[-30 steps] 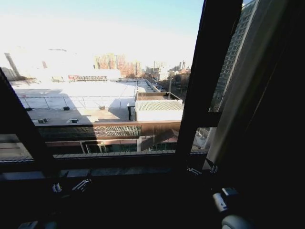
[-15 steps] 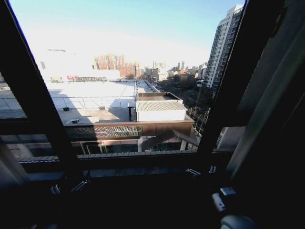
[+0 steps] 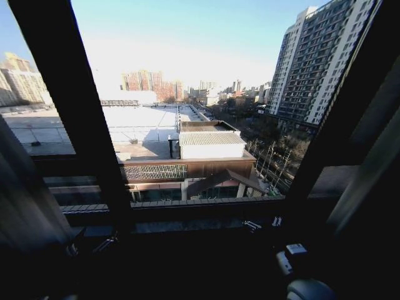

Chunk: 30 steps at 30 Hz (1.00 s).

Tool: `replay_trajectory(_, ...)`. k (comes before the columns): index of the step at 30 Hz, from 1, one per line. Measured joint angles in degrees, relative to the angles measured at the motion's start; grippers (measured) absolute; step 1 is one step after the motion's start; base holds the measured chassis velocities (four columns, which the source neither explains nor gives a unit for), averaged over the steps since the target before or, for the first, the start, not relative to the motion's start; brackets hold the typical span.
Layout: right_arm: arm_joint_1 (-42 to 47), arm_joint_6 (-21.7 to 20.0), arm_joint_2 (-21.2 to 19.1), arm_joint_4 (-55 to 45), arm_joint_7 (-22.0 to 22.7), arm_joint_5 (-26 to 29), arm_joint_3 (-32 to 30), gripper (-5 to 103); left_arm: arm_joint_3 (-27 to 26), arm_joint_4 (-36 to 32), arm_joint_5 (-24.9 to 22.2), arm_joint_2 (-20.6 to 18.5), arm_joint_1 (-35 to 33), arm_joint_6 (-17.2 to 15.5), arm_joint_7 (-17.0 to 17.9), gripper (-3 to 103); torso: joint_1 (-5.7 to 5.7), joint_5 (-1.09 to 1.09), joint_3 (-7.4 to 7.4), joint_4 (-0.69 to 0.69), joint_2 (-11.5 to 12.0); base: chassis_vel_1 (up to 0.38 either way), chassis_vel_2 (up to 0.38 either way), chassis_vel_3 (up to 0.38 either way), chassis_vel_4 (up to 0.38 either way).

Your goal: Open the curtains by pulling them apart, changing their state from closed to fully open.

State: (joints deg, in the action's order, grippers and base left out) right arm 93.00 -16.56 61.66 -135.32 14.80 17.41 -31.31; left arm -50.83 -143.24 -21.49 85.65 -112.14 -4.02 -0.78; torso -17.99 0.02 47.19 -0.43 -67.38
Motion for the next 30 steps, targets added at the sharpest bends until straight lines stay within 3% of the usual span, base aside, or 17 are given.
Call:
replay_trajectory(24, 0.2, 0.18, 0.3, 0.13, -0.19, -0.4, 0.26, 100, -0.03, 0.0, 0.16, 0.65, -0.15, 0.44, -0.05, 100, 0.01, 0.0, 0.0, 0.0, 0.0, 0.353, 0.35, -0.341, -0.35)
replay_trajectory(30, -0.26, 2.43, 0.16, 0.93, -0.5, -1.88, 0.69, 100, -0.02, 0.0, 0.09, 0.27, 0.02, 0.09, 0.03, 100, 0.0, -0.04, -0.01, -0.01, -0.01, 0.333, 0.342, -0.353, -0.342)
